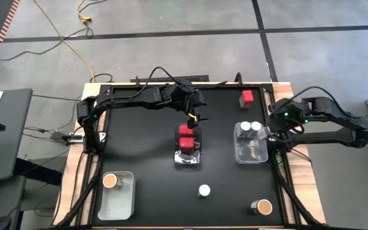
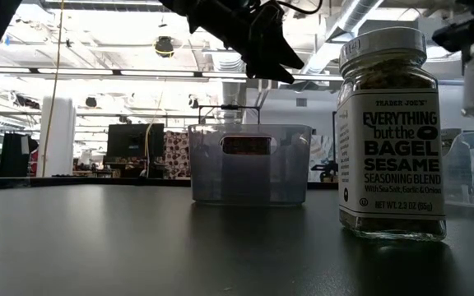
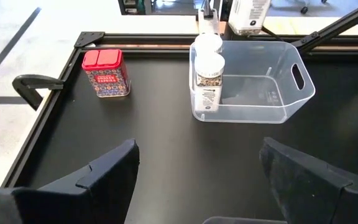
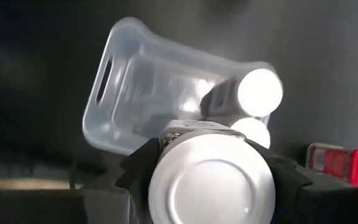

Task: Sort spices by type
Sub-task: Put the white seasoning bottle into the transparent bin

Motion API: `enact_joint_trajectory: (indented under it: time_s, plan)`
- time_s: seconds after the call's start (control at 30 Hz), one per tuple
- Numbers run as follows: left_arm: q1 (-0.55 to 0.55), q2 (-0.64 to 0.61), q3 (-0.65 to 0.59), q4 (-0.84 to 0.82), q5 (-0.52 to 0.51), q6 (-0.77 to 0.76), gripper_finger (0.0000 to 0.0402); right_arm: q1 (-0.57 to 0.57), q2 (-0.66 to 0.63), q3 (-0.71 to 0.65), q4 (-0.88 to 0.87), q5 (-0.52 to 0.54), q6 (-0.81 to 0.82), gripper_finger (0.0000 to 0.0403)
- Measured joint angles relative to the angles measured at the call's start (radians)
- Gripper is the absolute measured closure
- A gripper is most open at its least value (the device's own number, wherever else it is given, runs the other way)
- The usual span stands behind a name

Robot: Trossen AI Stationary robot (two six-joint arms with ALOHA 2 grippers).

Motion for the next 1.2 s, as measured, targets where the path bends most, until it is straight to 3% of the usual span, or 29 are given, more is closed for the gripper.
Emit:
enact_joint_trajectory:
  time_s: [0.27,0.83,1.2]
  plan:
    - [0.000,0.000,0.000,0.002,0.000,-0.005,0.0081,0.004,0.008,-0.063,0.053,-0.034,-0.058,0.0177]
    - [0.000,0.000,0.000,0.006,0.000,-0.014,0.0081,0.004,0.073,-0.205,0.276,-0.085,0.163,0.0177]
    - [0.000,0.000,0.000,0.006,0.000,-0.022,0.0081,0.004,0.164,-0.250,0.383,-0.082,0.174,0.0177]
